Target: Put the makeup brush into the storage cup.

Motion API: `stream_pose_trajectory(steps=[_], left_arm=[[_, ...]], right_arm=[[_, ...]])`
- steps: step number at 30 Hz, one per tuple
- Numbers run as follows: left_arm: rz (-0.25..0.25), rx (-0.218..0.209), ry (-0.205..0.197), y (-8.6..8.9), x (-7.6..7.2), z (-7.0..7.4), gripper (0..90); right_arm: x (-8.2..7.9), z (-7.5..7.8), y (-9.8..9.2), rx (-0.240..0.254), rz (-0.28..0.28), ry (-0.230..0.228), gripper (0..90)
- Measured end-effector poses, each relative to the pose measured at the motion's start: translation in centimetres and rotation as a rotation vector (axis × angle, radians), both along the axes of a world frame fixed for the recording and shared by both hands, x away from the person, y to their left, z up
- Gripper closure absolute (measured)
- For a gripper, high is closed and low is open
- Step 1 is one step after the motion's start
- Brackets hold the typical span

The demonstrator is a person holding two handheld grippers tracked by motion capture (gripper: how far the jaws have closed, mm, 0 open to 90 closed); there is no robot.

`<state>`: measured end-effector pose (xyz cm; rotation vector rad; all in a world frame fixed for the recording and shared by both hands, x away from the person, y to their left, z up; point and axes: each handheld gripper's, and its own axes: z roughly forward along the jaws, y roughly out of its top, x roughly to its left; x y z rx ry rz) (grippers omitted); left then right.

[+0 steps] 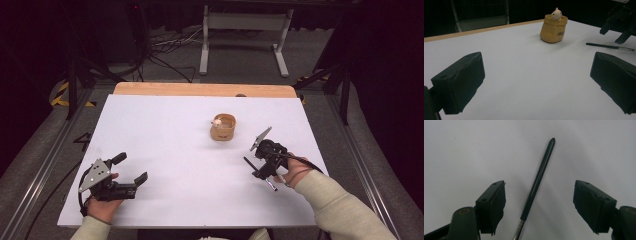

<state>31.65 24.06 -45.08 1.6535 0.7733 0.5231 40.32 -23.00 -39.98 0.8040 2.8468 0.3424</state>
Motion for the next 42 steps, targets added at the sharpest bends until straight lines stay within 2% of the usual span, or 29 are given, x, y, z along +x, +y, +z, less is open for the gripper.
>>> stream_pose_trajectory(steps=[11,20,31,39,42], left_arm=[[0.006,-0.001,-0.004,0.0,0.0,0.0,0.4],[0.007,-0.004,-0.003,0.0,0.0,0.0,0.4],[0.006,-0.002,0.001,0.0,0.0,0.0,0.4],[0.003,0.002,0.0,0.0,0.0,0.0,0.4],[-0.001,-0.001,0.002,0.0,0.0,0.0,1.2]], right_arm=[[-0.1,-0.8,0.2,-0.033,0.024,0.034,42.0],[0.0,-1.0,0.2,-0.043,0.003,0.065,58.9],[0.1,-1.7,0.2,-0.064,-0.003,0.111,72.7],[0.1,-1.8,0.3,-0.069,-0.001,0.123,83.1],[0.1,-1.8,0.4,-0.069,-0.003,0.124,83.3]])
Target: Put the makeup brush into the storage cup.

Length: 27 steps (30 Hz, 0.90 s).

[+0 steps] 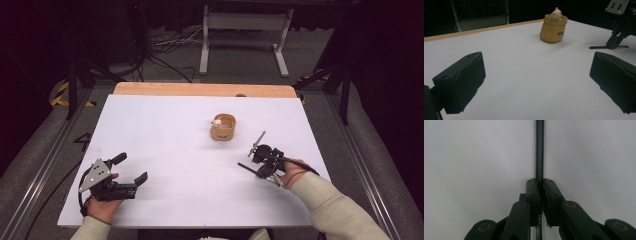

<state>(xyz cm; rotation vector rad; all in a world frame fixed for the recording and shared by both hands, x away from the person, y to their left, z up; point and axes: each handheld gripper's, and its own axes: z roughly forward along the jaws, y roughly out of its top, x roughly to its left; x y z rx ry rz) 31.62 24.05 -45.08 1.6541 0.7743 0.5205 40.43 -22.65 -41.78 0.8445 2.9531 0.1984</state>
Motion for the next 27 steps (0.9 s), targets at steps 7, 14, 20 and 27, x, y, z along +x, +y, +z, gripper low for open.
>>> stream_pose_trajectory(steps=[7,14,20,27], left_arm=[[-0.018,-0.003,0.007,-0.1,0.0,0.1,1.4],[-0.055,0.006,0.008,-0.4,0.1,0.4,0.8],[-0.121,0.004,0.0,-1.2,0.2,0.7,0.3],[-0.19,0.011,0.0,-2.3,0.3,1.3,0.3]], right_arm=[[-0.1,0.1,0.0,0.002,0.014,0.002,83.7],[-0.4,1.5,0.4,0.018,0.049,-0.027,83.7],[-0.9,3.0,1.3,0.032,0.105,-0.054,83.7],[-1.3,4.6,2.8,0.056,0.178,-0.072,83.7]])
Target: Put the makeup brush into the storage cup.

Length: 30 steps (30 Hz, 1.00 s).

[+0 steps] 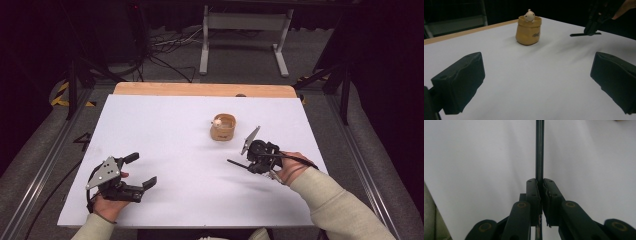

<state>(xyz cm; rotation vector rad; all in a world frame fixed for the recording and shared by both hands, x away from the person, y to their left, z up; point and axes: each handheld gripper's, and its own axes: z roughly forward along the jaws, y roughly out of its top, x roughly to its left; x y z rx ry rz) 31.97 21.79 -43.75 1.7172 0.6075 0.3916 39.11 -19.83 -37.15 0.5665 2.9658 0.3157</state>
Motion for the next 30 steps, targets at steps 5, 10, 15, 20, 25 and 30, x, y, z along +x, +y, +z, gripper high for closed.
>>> stream_pose_trajectory(steps=[5,10,15,20,25,30], left_arm=[[-0.064,-0.002,0.0,-0.8,0.3,0.3,0.2],[-0.096,0.012,-0.008,-1.4,0.5,0.5,0.2],[-0.144,0.029,-0.023,-2.1,0.4,0.7,0.2],[-0.181,0.041,-0.029,-2.8,0.6,0.7,0.2],[-0.225,0.038,-0.023,-3.6,0.9,0.7,0.2],[-0.257,0.045,-0.019,-4.5,1.3,0.7,0.2]], right_arm=[[-0.5,0.8,1.6,0.011,0.061,-0.004,83.7],[-0.9,1.3,2.7,0.023,0.104,-0.011,83.7],[-1.1,1.6,3.6,0.028,0.138,-0.016,83.7],[-1.4,1.7,4.3,0.036,0.157,-0.011,83.7],[-1.6,1.8,4.9,0.034,0.187,-0.011,83.7],[-2.1,1.9,5.8,0.029,0.212,-0.003,83.7]])
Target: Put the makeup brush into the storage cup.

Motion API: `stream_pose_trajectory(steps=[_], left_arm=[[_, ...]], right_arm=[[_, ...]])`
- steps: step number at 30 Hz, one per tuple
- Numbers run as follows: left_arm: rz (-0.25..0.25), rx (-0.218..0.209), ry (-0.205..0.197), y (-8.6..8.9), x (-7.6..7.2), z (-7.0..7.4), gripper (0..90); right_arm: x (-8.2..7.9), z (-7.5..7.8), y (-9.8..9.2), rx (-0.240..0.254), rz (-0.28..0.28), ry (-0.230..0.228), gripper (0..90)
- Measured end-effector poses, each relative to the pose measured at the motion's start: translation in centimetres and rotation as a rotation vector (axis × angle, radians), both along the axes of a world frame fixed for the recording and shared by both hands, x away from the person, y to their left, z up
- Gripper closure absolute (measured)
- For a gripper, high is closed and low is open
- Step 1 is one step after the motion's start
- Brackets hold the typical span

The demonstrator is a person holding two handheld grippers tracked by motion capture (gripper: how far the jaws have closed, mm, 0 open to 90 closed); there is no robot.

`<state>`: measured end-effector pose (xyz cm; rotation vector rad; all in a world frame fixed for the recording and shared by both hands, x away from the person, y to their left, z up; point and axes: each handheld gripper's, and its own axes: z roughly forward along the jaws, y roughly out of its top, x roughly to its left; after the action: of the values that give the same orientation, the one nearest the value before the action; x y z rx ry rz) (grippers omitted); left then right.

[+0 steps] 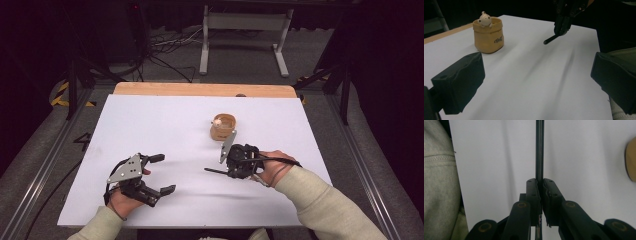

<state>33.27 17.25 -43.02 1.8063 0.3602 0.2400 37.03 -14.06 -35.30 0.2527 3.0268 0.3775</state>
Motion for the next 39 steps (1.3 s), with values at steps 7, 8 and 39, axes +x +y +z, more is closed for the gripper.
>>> stream_pose_trajectory(steps=[7,8,39], left_arm=[[-0.046,0.028,0.004,-1.0,0.1,-0.2,0.5],[-0.056,0.032,0.001,-1.1,0.2,-0.2,1.3],[-0.194,0.088,0.014,-3.8,0.5,-0.2,18.6]], right_arm=[[-0.5,0.0,0.9,-0.008,0.039,0.001,83.7],[-0.6,-0.1,1.1,-0.007,0.047,0.001,83.7],[-1.7,0.0,4.2,-0.007,0.171,0.023,83.7]])
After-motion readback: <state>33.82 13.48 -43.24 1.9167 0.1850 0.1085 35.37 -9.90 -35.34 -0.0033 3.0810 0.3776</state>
